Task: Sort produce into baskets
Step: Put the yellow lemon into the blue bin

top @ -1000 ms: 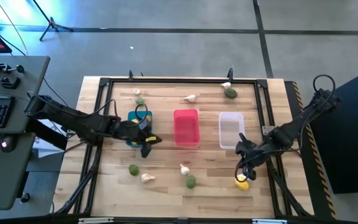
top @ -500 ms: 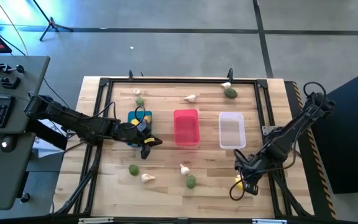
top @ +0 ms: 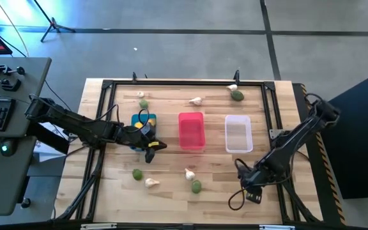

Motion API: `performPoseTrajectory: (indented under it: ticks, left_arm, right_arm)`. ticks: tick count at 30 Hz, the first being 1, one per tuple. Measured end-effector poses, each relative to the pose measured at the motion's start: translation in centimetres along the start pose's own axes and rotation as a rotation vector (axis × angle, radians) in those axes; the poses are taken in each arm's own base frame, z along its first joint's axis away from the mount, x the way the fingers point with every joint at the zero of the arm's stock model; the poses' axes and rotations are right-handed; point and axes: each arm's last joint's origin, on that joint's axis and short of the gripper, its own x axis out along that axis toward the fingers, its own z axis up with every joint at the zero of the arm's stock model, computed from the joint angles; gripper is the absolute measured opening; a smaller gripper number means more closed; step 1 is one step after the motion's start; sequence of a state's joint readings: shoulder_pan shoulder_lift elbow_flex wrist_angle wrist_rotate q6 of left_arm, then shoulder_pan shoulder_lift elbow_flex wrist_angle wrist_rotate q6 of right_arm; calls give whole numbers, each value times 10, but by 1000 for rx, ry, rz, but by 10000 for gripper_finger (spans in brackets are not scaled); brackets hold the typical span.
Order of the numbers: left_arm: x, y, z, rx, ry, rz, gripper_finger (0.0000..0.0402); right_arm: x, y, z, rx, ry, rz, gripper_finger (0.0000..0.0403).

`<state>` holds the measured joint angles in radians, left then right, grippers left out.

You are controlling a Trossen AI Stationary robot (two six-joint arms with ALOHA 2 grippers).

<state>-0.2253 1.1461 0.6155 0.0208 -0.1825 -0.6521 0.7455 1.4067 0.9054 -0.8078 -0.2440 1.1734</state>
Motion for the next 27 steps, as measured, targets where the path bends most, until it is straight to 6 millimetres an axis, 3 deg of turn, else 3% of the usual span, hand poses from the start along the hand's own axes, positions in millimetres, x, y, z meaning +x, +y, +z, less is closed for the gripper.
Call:
performPoseTrajectory:
  ticks: [4,8,16,27]
  left_arm:
    - [0,0,0,-2,-1,1,0]
    - [0,0,0,-1,-5,6,0]
    - [0,0,0,-2,-6,8,0]
    - [0,0,0,-10,-7,10,0]
  right_arm:
    - [11,0,3,54,19,-47,237]
    - [22,0,6,107,18,-93,255]
    - [33,0,12,134,-37,-138,244]
    - [49,1,19,145,-29,-154,200]
